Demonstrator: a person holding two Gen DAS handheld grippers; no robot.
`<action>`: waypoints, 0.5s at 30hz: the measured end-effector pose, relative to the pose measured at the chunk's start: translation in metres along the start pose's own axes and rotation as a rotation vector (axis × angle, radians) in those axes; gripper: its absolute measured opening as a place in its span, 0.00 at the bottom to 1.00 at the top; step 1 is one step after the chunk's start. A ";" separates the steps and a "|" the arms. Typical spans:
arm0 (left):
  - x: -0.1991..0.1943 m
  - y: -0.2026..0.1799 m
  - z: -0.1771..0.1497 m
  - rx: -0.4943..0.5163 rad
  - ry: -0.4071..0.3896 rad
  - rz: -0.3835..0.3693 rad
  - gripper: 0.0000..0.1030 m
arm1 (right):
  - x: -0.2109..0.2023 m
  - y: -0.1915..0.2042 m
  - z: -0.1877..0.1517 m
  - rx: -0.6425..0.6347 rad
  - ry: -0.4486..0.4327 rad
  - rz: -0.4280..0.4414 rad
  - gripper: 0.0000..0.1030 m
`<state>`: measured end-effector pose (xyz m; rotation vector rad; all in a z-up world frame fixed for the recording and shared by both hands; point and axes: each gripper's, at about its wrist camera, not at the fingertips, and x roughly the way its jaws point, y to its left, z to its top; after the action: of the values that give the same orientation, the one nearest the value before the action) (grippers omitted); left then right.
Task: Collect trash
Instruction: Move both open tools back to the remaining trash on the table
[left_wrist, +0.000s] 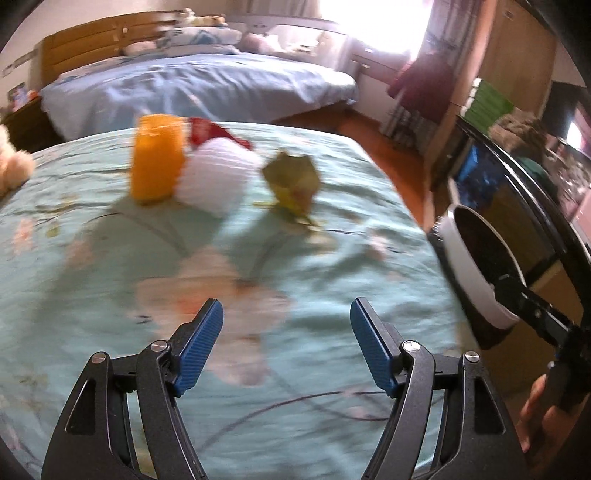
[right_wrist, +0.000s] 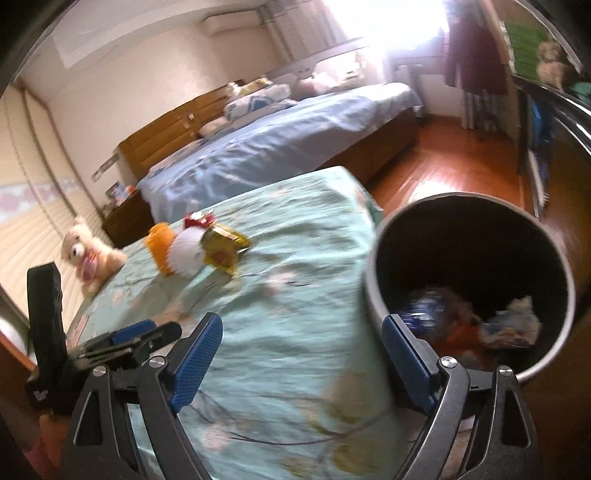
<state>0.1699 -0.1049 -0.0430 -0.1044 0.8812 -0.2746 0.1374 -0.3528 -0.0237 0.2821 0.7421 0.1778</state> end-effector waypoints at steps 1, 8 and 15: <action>-0.001 0.006 0.000 -0.010 -0.007 0.014 0.71 | 0.004 0.005 -0.001 -0.011 0.008 0.005 0.87; -0.006 0.049 -0.001 -0.057 -0.041 0.122 0.82 | 0.030 0.028 -0.004 -0.034 0.057 0.042 0.87; 0.001 0.084 0.003 -0.119 -0.027 0.163 0.84 | 0.055 0.044 -0.002 -0.042 0.092 0.061 0.87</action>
<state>0.1890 -0.0245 -0.0591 -0.1456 0.8738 -0.0681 0.1730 -0.2962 -0.0465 0.2576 0.8200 0.2656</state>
